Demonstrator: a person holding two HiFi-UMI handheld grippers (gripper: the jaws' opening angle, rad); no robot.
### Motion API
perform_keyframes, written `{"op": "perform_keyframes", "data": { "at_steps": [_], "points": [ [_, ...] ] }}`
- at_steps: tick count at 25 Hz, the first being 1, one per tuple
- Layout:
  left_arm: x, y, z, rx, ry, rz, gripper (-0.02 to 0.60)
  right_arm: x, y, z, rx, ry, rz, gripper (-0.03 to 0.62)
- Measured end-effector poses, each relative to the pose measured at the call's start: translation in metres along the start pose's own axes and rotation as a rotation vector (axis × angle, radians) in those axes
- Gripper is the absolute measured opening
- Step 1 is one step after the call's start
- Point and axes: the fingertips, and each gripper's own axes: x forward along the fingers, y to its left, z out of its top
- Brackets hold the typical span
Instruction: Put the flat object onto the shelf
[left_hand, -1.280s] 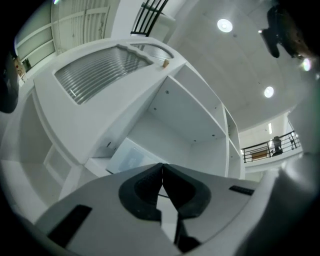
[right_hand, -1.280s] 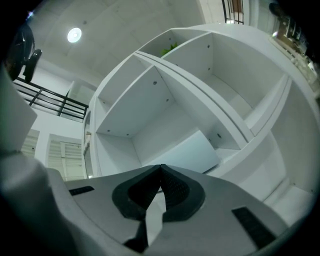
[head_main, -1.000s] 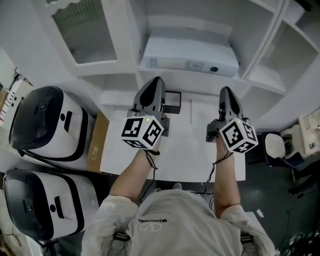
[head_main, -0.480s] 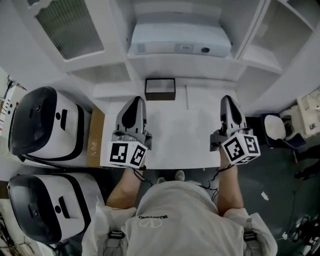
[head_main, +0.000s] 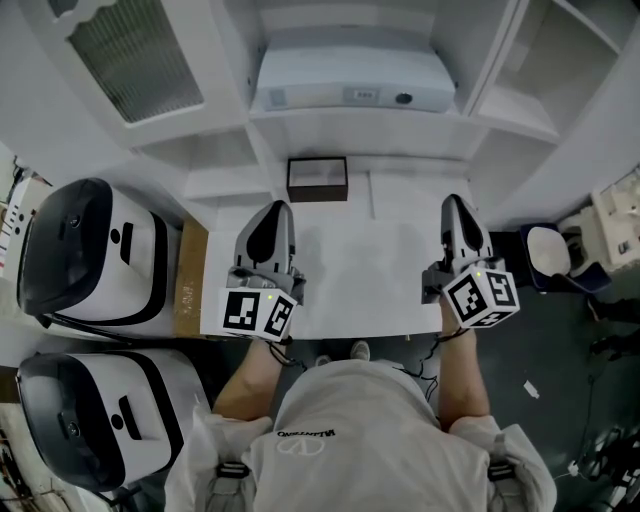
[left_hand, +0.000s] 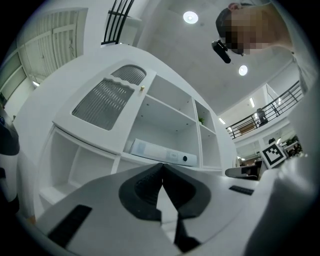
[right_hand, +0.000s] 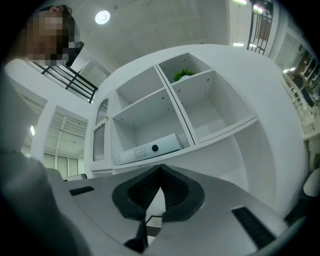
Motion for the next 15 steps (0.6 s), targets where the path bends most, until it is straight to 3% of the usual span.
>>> {"op": "perform_keyframes", "data": {
  "at_steps": [15],
  "points": [
    [0.0038, -0.0028, -0.0064, -0.025, 0.012, -0.001, 0.005, 0.0038, -0.0030, -0.0003, 0.008, -0.019, 0.011, 0.009]
  ]
}}
